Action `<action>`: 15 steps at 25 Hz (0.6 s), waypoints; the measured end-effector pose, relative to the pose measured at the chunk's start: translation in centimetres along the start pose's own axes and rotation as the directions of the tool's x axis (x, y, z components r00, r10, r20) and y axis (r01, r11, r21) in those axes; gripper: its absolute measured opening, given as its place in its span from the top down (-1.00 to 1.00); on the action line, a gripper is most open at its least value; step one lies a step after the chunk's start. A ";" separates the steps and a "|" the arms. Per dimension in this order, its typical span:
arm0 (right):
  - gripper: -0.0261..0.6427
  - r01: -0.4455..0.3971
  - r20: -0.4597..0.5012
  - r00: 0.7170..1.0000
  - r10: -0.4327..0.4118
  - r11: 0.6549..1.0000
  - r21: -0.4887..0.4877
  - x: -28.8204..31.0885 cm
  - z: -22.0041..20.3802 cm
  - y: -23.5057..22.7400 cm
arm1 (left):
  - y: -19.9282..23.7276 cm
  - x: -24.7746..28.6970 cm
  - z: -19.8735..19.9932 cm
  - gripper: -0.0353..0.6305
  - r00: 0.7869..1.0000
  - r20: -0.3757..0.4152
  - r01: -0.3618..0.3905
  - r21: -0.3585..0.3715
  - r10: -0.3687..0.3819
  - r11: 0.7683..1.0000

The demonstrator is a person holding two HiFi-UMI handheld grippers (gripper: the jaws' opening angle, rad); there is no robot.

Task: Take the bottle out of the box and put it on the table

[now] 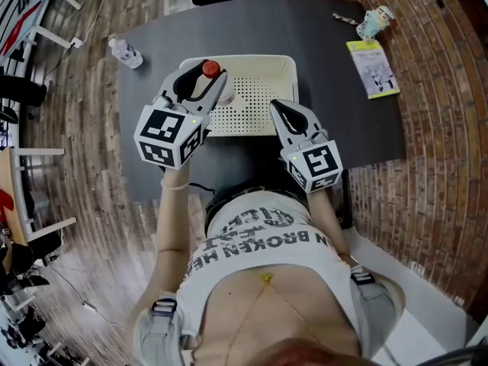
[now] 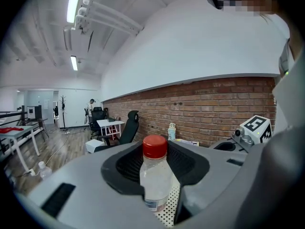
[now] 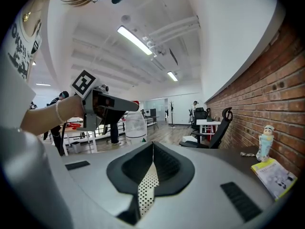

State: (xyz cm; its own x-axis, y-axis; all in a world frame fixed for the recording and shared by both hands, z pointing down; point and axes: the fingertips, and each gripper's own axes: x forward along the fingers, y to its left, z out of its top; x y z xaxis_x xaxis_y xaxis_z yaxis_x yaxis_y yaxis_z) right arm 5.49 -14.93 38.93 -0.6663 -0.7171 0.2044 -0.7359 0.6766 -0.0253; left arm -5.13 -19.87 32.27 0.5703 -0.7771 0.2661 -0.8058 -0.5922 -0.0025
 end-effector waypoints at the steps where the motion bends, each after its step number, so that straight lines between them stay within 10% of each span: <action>1: 0.89 0.000 0.000 1.000 0.000 1.000 -0.001 -0.1 0.0 0.1 | 0.0 -0.1 0.0 0.42 1.000 0.001 0.000 -0.002 0.000 1.000; 15: 0.89 -0.003 -0.003 1.000 0.003 1.000 -0.006 -0.3 -0.1 0.6 | -0.2 -1.1 -0.1 0.42 1.000 0.005 -0.003 -0.011 0.004 1.000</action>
State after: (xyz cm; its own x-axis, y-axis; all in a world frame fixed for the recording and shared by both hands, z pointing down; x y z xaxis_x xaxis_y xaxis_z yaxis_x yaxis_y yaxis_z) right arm 5.24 -14.31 38.94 -0.6679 -0.7148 0.2073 -0.7334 0.6795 -0.0201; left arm -5.62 -18.90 32.04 0.5682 -0.7802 0.2616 -0.8094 -0.5872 0.0067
